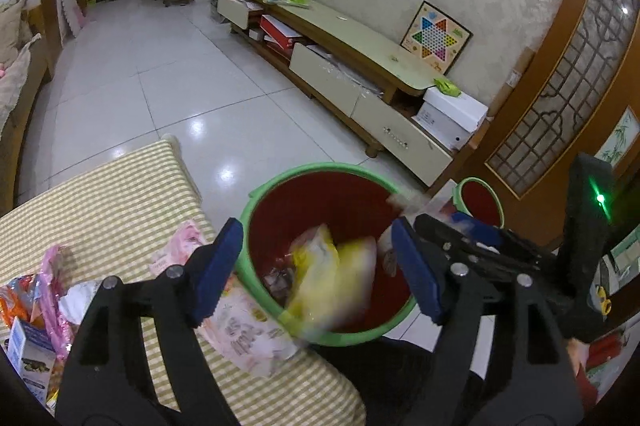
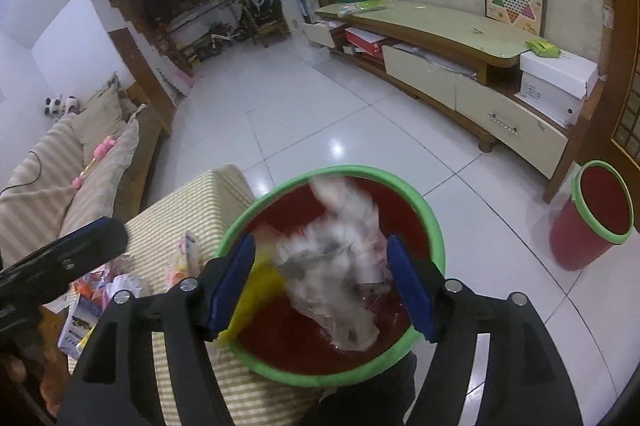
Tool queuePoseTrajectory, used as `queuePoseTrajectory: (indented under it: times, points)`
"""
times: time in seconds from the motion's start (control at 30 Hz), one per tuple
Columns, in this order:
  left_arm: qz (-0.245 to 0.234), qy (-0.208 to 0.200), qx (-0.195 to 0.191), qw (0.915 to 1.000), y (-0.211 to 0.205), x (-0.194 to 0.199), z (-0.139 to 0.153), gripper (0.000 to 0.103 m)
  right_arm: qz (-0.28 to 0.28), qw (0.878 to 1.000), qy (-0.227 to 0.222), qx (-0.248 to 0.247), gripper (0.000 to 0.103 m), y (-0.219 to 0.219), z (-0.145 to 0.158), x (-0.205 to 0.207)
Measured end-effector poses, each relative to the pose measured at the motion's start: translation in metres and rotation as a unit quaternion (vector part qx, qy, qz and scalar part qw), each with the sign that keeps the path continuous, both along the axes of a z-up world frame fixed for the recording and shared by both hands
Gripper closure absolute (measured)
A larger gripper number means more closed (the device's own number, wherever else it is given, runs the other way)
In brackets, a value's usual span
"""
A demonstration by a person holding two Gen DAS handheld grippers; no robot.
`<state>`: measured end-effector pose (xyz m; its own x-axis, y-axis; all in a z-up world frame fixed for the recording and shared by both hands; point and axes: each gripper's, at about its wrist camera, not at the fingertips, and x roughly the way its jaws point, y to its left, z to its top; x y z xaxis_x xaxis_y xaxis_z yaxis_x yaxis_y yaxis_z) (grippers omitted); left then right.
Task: Collect trash
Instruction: 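Drop the yellow wrapper and crumpled paper into the red bin, then grasp the white box with the left gripper while the right gripper grasps the pink snack bag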
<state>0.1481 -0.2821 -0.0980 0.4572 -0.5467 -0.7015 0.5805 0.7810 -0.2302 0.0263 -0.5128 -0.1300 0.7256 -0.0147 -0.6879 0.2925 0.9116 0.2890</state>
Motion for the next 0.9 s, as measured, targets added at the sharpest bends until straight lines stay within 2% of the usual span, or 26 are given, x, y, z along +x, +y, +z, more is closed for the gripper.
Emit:
queuePoseTrajectory:
  times: [0.17, 0.3, 0.4, 0.5, 0.6, 0.77, 0.83, 0.87, 0.9]
  points:
    - [0.030, -0.013, 0.002, 0.9994, 0.033, -0.011, 0.004, 0.029, 0.017, 1.000, 0.005, -0.021, 0.035, 0.010, 0.004, 0.001]
    - [0.071, -0.017, 0.008, 0.9973, 0.069, -0.023, 0.005, 0.029, 0.061, 0.998, 0.012, -0.027, 0.035, 0.033, 0.009, 0.008]
    - [0.105, -0.002, 0.001, 0.9945, 0.105, -0.034, 0.002, 0.029, 0.106, 0.994, 0.032, -0.018, 0.035, 0.059, 0.005, 0.021]
    - [0.136, 0.001, 0.018, 0.9906, 0.137, -0.048, -0.003, 0.029, 0.150, 0.987, 0.054, -0.001, 0.035, 0.086, -0.005, 0.036]
    - [0.167, 0.002, 0.033, 0.9854, 0.169, -0.062, -0.009, 0.024, 0.181, 0.980, 0.081, 0.002, 0.035, 0.111, -0.020, 0.051]
    - [0.216, 0.011, 0.072, 0.9737, 0.225, -0.078, -0.022, 0.024, 0.206, 0.968, 0.138, -0.033, 0.035, 0.150, -0.054, 0.075]
    - [0.233, 0.015, 0.075, 0.9694, 0.244, -0.082, -0.025, 0.024, 0.208, 0.964, 0.154, -0.053, 0.039, 0.161, -0.067, 0.076]
    - [0.240, 0.016, 0.076, 0.9675, 0.255, -0.082, -0.026, 0.024, 0.208, 0.964, 0.149, -0.073, 0.051, 0.166, -0.067, 0.074]
    - [0.248, 0.015, 0.081, 0.9652, 0.266, -0.081, -0.028, 0.024, 0.214, 0.961, 0.161, -0.068, 0.061, 0.170, -0.070, 0.073]
